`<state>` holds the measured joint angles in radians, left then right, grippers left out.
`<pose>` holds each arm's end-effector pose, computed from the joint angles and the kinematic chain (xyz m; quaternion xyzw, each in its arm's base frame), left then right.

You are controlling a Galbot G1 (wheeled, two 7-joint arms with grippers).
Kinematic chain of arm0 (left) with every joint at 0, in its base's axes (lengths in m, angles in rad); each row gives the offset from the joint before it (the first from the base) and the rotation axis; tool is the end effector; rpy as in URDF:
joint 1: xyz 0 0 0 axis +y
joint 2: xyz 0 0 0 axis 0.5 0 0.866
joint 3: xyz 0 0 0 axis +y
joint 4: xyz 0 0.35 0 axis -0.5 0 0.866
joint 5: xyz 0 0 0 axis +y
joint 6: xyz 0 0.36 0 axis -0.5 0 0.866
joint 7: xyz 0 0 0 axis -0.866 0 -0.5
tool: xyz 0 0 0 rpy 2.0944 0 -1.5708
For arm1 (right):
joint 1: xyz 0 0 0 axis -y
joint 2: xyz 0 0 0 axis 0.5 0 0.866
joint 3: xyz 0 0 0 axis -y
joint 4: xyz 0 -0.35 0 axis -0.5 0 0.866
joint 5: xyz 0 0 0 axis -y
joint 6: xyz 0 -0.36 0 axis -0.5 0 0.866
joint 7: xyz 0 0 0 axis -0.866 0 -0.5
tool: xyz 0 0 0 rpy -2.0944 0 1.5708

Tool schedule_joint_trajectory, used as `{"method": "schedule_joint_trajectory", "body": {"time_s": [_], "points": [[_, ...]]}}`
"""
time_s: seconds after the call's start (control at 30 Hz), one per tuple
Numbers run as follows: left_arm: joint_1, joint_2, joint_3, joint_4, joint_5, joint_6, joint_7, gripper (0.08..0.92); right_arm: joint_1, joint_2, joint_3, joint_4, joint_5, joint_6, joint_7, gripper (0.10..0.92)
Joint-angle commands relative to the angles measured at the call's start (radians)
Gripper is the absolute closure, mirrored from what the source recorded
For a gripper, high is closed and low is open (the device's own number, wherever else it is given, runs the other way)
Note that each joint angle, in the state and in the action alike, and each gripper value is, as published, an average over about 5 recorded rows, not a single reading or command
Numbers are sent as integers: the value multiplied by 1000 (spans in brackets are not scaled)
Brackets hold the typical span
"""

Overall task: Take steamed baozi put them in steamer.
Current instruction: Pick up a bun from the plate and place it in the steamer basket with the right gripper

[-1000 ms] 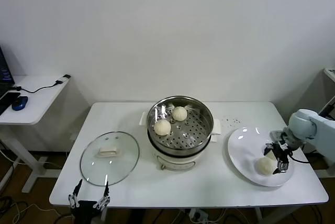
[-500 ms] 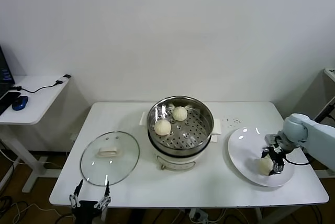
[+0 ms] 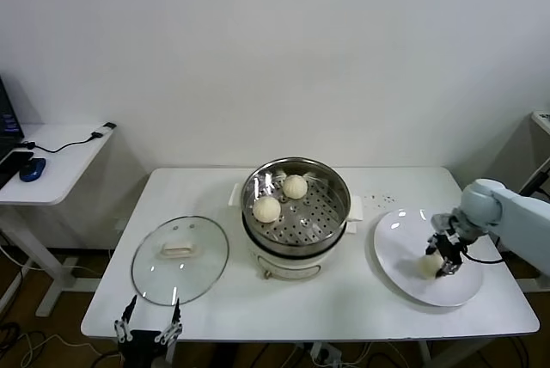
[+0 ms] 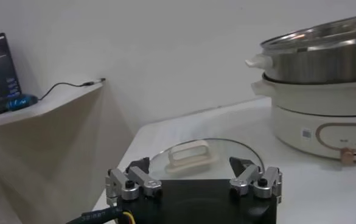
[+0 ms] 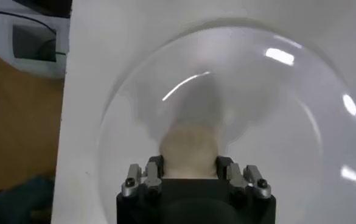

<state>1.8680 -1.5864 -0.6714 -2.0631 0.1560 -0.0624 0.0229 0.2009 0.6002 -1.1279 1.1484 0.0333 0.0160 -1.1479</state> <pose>0.0818 0.0439 -0.3527 0.0354 -0.9829 -0.1154 0.1388 0.5143 -0.2258 -0.1999 0.5525 -0.4751 0.5333 0.4296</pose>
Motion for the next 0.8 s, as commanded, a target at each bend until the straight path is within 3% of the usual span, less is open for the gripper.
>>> {"method": "schedule_joint_trajectory", "body": {"time_s": [0.03, 0.3, 0.5, 0.8], "points": [[1, 2, 0, -1, 1, -1, 1, 177, 511, 160, -298, -4, 43, 288, -50, 456], [-4, 0, 3, -4, 3, 4, -1, 177, 742, 396, -389, -12, 53, 575, -43, 453], [-8, -1, 6, 0, 5, 5, -2, 177, 689, 514, -327, 61, 38, 593, -26, 450], [-9, 1, 5, 6, 7, 6, -2, 177, 483, 630, -249, 162, -97, 588, -18, 451]]}}
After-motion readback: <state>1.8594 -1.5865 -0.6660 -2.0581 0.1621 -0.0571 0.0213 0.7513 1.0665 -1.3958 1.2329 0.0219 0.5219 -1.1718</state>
